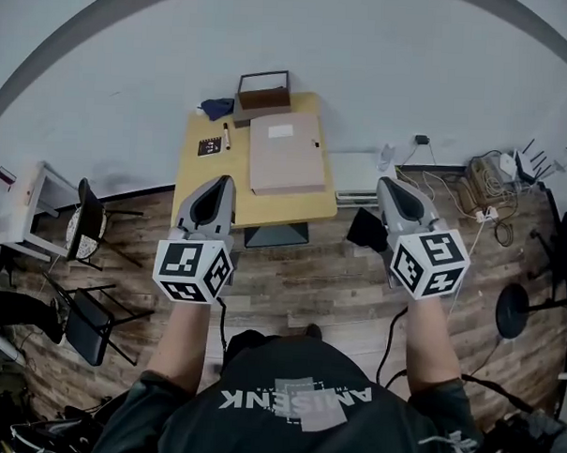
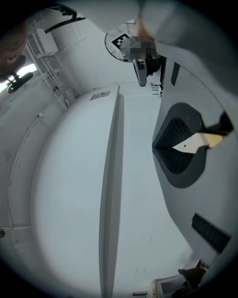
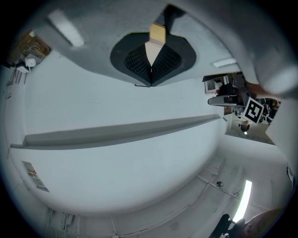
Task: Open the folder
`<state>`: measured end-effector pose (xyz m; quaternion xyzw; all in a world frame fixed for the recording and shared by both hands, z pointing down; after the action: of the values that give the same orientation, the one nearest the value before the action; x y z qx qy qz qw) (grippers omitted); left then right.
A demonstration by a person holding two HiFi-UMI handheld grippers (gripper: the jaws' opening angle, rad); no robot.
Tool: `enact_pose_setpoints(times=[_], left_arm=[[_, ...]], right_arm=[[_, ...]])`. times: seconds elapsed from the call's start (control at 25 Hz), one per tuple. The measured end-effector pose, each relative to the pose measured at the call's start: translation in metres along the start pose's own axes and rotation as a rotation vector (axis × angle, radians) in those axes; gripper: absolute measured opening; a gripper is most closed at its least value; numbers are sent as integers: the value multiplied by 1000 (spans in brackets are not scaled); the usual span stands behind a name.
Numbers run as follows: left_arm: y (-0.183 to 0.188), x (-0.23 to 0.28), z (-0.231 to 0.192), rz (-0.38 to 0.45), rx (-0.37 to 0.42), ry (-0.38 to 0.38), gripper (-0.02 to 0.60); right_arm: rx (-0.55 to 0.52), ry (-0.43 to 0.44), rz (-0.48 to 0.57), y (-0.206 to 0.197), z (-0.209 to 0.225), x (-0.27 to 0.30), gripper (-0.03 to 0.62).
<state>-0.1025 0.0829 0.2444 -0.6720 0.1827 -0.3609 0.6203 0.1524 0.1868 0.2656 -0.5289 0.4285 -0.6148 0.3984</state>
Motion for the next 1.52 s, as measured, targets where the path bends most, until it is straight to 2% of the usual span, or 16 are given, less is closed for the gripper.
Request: enact_pose_setpoints(times=[0.28, 0.52, 0.72, 1.0, 1.16, 1.4, 1.52], left_arm=[[4, 37, -10, -15, 17, -26, 2], [7, 82, -54, -5, 14, -54, 2], [18, 122, -101, 0, 22, -72, 2], [29, 165, -151, 5, 35, -122, 1], [29, 185, -178, 7, 35, -125, 1], [22, 211, -201, -11, 14, -178, 2], [21, 218, -209, -12, -9, -170, 2]], right_arm=[[2, 0, 7, 6, 18, 30, 3], [-3, -33, -11, 22, 20, 79, 3], [51, -84, -14, 36, 22, 122, 3], [51, -128, -31, 56, 15, 179, 3], [47, -154, -59, 60, 10, 207, 3], [47, -184, -80, 68, 9, 236, 3], [44, -176, -83, 71, 10, 247, 3]])
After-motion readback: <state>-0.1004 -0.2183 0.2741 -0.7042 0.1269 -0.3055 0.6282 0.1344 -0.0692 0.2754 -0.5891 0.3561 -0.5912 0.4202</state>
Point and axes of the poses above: the fingertips, and each gripper's own axes: x forward along the fingers, z to its right, y out of its top, the point moved 3 cm from there along -x, backward along the fingers, and after that the axes turned 11 degrees about -z, right-handed, at the moved point
